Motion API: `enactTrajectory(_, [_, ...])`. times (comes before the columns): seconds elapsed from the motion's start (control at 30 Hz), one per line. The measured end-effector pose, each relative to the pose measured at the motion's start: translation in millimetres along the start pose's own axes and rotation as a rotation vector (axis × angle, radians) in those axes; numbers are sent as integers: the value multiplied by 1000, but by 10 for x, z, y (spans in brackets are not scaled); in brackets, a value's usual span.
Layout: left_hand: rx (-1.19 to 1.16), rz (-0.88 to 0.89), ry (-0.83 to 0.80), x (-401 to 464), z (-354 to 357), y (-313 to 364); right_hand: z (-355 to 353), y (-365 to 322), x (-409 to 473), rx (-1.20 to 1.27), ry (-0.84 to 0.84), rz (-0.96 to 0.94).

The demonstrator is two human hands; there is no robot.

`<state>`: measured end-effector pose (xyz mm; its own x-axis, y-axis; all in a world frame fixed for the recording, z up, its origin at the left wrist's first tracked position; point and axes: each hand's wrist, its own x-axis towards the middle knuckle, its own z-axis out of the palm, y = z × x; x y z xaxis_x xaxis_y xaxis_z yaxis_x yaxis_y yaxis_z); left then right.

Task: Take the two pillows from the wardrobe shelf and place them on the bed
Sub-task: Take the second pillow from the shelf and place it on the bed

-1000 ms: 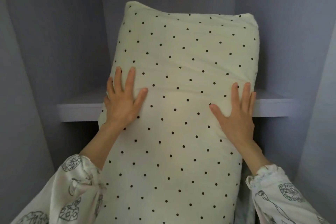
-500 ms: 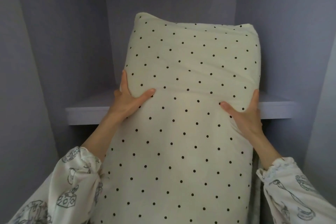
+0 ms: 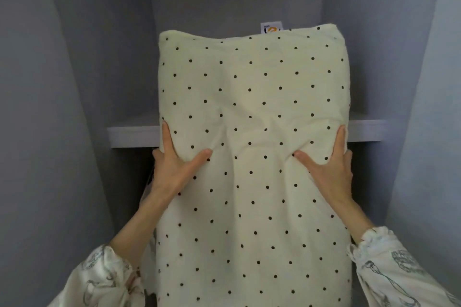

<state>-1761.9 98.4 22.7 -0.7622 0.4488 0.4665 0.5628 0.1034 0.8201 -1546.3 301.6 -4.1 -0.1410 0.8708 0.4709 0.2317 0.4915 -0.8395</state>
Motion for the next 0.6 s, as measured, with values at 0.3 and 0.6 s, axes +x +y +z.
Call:
enactTrajectory(0.3, [128, -229, 100, -1474, 18, 82, -638, 579, -740, 70, -259, 42])
enactTrajectory(0.6, [119, -435, 244, -2967, -415, 49, -1065, 683, -1690, 135, -483, 28])
